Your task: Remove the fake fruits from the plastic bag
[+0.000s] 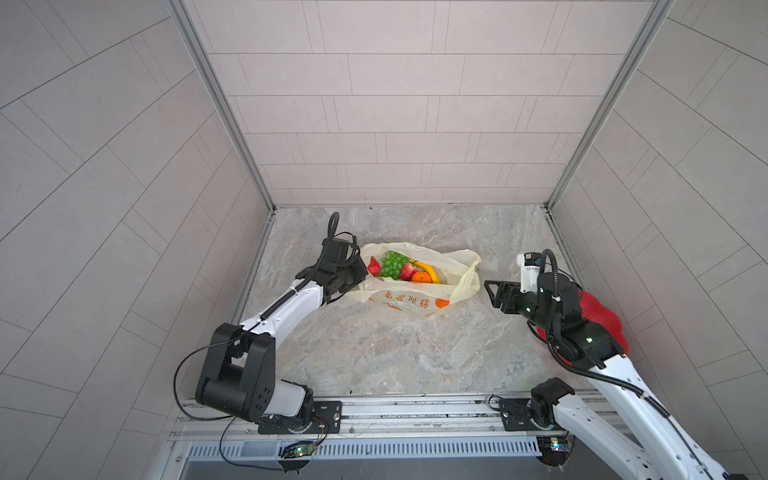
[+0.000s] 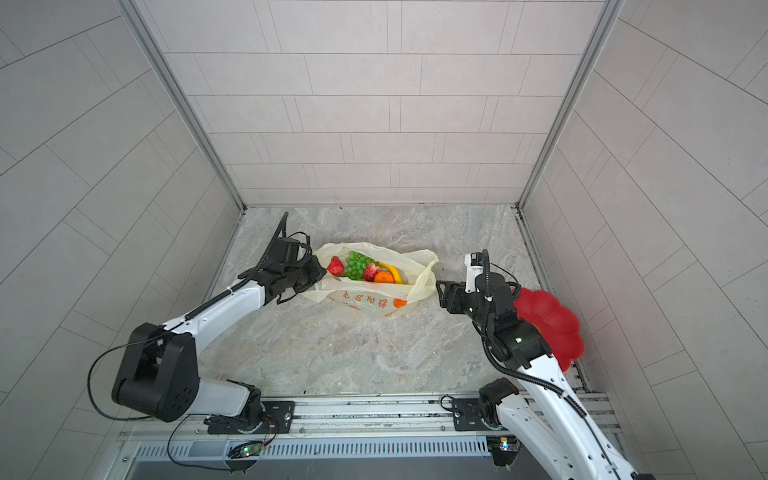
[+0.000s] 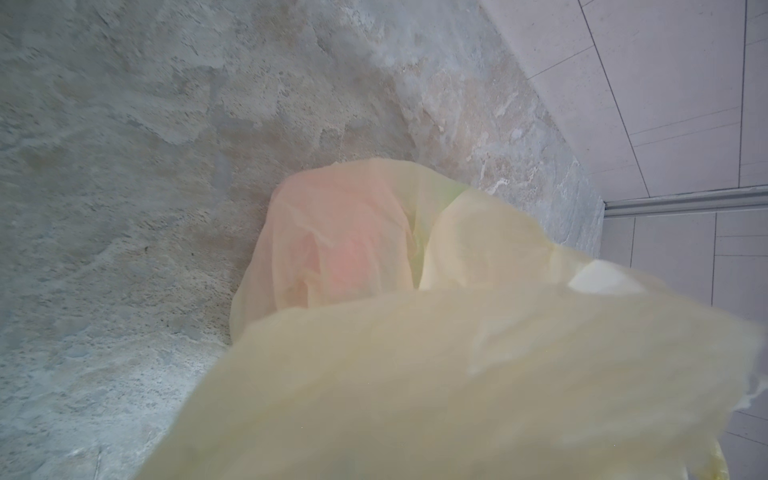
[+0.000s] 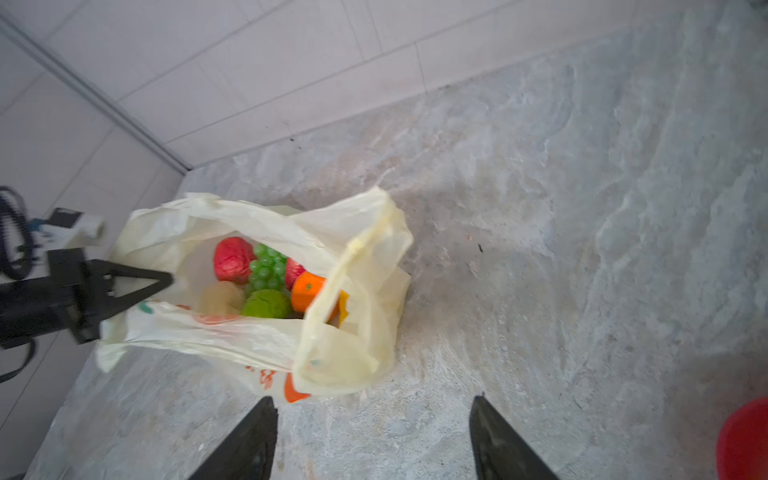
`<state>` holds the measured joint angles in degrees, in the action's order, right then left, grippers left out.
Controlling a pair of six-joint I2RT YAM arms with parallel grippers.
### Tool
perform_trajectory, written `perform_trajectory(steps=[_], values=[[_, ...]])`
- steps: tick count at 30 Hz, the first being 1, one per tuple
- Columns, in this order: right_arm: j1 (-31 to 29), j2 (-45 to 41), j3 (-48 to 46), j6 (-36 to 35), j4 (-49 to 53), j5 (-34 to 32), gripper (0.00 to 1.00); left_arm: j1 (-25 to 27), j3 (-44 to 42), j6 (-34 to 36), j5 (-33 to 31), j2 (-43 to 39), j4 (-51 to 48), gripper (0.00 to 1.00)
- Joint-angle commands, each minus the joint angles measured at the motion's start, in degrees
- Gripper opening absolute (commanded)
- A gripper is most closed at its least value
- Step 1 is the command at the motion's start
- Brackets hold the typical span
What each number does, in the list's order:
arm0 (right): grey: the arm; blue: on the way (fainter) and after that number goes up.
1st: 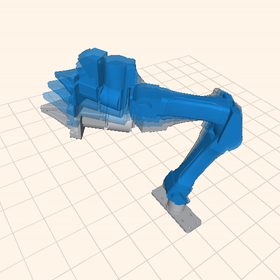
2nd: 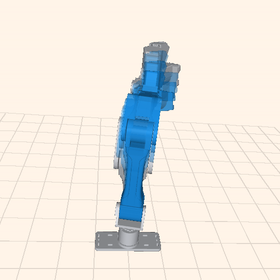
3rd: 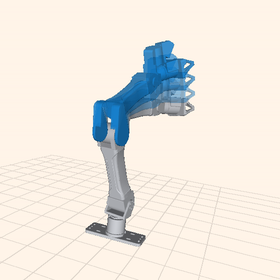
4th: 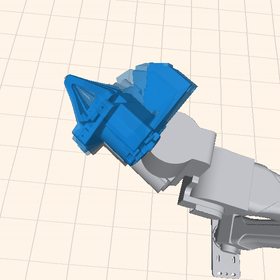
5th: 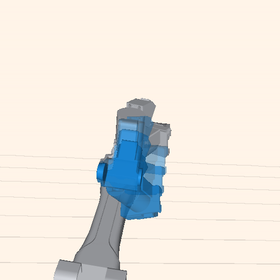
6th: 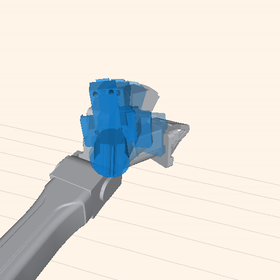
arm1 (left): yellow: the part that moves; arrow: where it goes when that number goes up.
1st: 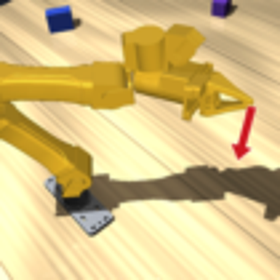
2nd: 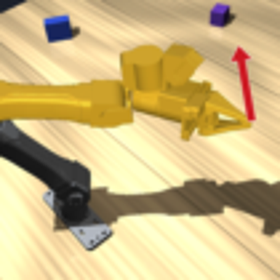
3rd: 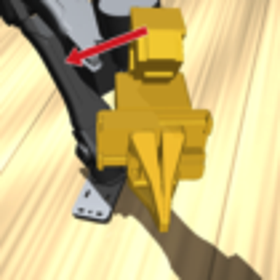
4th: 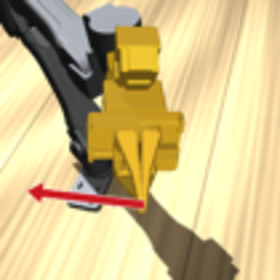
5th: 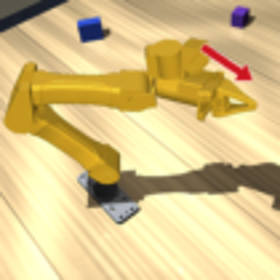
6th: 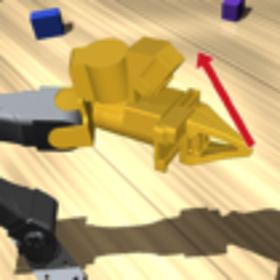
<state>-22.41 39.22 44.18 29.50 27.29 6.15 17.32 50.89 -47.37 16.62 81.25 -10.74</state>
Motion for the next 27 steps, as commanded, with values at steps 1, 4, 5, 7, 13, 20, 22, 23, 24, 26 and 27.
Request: perform_trajectory(steps=[1,4,5,7,13,20,22,23,24,26,27], values=[[-8.43,3.18,6.60,-2.68,5.25,-8.67,0.70,2.14,1.60,2.23,-1.97,-1.05,-1.83,0.00],[-17.28,11.44,10.33,-4.10,4.52,-13.80,0.70,4.02,1.69,2.80,-2.98,-1.59,-2.27,0.00],[-19.05,14.81,11.52,-4.84,4.08,-14.72,0.70,4.45,1.67,2.90,-3.13,-1.91,-2.43,0.00],[-20.55,20.57,14.13,-5.79,4.21,-15.21,0.70,5.04,1.59,3.13,-3.39,-2.54,-2.99,0.00],[-20.48,36.15,21.99,-7.53,8.21,-22.85,0.71,5.35,0.17,4.40,-5.03,-5.49,-4.76,0.00],[-15.34,40.94,22.12,-5.32,11.79,-28.64,0.74,5.08,-1.81,4.76,-5.03,-6.19,-4.88,0.00],[-13.23,40.84,20.64,-4.72,11.35,-27.34,0.76,5.09,-2.49,4.62,-4.69,-5.94,-4.15,0.00],[-11.97,41.00,20.07,-4.54,11.12,-26.23,0.77,5.09,-2.78,4.65,-4.24,-5.76,-3.73,0.00],[-11.10,41.11,19.60,-4.45,10.80,-25.42,0.77,5.09,-3.10,4.53,-3.78,-5.59,-3.33,0.00],[-9.52,41.35,18.64,-4.23,9.76,-23.29,0.79,5.09,-3.54,4.44,-3.08,-4.97,-2.64,0.00],[-9.18,41.59,18.41,-4.25,9.20,-22.32,0.79,5.08,-3.76,4.40,-2.68,-4.72,-2.36,0.00]])
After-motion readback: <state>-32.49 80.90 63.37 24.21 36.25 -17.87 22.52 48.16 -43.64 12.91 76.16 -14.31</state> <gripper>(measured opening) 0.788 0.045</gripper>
